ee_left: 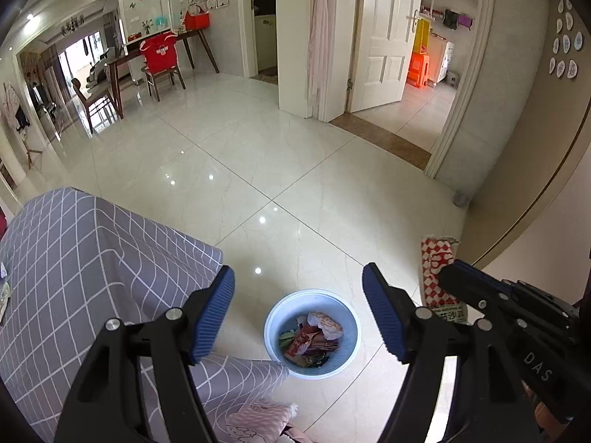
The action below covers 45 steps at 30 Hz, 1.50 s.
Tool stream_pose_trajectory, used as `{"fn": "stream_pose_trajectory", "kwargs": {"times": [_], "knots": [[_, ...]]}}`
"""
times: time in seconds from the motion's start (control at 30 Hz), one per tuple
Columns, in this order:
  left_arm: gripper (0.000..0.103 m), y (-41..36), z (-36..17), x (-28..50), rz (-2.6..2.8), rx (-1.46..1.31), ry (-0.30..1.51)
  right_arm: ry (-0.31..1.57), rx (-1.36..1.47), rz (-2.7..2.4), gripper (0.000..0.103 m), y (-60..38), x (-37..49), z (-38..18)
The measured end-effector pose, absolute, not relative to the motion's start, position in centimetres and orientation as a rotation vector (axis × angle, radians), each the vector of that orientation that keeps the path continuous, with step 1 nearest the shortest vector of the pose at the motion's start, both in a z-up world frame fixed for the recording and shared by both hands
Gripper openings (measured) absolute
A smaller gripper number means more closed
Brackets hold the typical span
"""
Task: Collect trash
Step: 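Carry wrapper and snack stick over the blue basin and open both tools, then grasp the green packet with the left tool while the right tool grasps the blue toothpaste tube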
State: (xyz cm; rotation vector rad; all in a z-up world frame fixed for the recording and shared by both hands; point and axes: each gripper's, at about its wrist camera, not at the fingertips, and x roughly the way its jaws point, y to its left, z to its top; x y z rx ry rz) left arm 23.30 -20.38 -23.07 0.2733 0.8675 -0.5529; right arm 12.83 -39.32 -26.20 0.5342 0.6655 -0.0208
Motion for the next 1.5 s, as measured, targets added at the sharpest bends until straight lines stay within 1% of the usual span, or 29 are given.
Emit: {"fn": "stream_pose_trajectory", "kwargs": {"times": [0.6,0.7,0.73,0.8,0.83,0.9,1.23,1.5], "knots": [[0.07,-17.8,-21.9,22.8,-0.512,0.281,0.84,0.653,0.518,-0.004,0.007,-38.6,14.5,-26.1],[0.07,-17.0,-21.5,23.0,-0.499,0.27,0.834,0.633,0.521,0.006,0.009,-38.6,15.4,-26.0],[0.071,-16.7,-21.4,23.1,-0.495,0.268,0.832,0.625,0.526,0.003,0.011,-38.7,15.6,-25.9],[0.072,-15.9,-21.1,23.3,-0.483,0.265,0.828,0.631,0.531,-0.026,0.041,-38.9,16.2,-25.9],[0.072,-15.5,-21.1,23.3,-0.478,0.262,0.827,0.63,0.533,-0.033,0.065,-38.9,16.2,-26.0],[0.072,-14.8,-20.8,23.5,-0.471,0.253,0.825,0.608,0.53,-0.03,0.065,-38.7,16.1,-25.6],[0.072,-12.4,-19.7,23.8,-0.465,0.236,0.815,0.622,0.497,0.016,0.065,-36.0,16.5,-24.3],[0.073,-7.3,-18.7,25.2,-0.42,0.205,0.805,0.63,0.435,0.087,0.065,-31.5,18.5,-22.4]]}}
